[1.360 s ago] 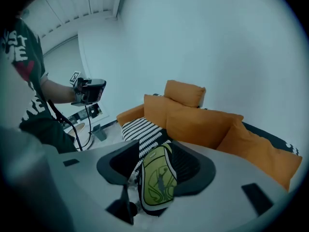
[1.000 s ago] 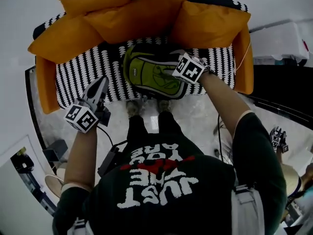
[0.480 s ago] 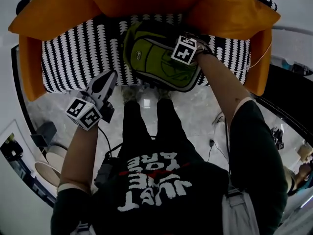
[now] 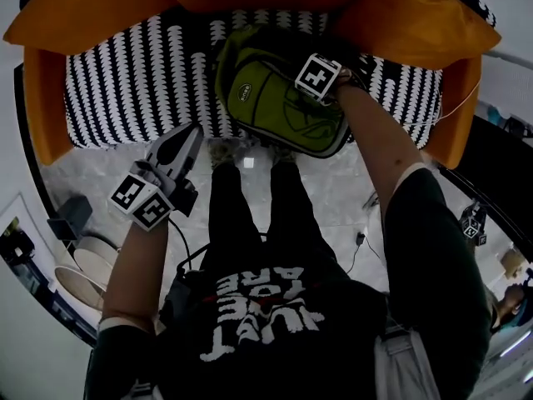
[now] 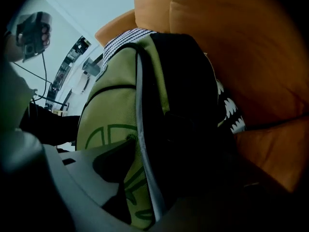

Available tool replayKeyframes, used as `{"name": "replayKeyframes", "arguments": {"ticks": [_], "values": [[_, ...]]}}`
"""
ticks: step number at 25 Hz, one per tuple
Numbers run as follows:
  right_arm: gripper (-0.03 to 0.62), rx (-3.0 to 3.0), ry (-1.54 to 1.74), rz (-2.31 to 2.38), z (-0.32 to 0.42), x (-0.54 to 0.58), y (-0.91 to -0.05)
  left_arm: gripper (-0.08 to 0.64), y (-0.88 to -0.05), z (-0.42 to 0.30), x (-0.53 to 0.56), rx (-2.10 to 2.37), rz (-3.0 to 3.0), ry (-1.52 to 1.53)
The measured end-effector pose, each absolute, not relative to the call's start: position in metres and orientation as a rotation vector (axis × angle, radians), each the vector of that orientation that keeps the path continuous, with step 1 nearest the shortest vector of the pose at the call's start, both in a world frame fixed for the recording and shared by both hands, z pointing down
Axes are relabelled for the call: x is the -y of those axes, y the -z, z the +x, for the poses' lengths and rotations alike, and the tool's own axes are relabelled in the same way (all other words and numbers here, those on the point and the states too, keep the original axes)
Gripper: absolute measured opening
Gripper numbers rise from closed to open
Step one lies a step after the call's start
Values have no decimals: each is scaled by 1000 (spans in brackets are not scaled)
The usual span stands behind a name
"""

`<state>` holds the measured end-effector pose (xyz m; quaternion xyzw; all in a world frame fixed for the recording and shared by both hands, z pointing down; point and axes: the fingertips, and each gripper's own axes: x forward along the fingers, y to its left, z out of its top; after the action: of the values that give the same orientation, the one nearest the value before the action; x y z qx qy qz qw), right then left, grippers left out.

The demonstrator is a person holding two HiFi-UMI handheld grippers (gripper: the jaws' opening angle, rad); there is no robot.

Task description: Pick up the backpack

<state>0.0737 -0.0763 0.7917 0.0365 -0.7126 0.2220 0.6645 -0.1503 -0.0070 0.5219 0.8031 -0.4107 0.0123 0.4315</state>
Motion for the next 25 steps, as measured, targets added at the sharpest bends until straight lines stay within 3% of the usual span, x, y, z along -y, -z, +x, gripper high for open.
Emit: {"name": "replayKeyframes", "arguments": {"ticks": [2, 6, 25], "values": [[226, 1604, -496, 101, 78, 76, -796, 3, -523, -149, 4, 1017, 2005, -30], [161, 1665, -532, 119, 86, 83, -781, 3, -522, -147, 3, 1024, 2005, -26], [110, 2017, -984, 146, 82, 33, -640, 3, -449, -150, -5, 1062, 2068, 13]]}}
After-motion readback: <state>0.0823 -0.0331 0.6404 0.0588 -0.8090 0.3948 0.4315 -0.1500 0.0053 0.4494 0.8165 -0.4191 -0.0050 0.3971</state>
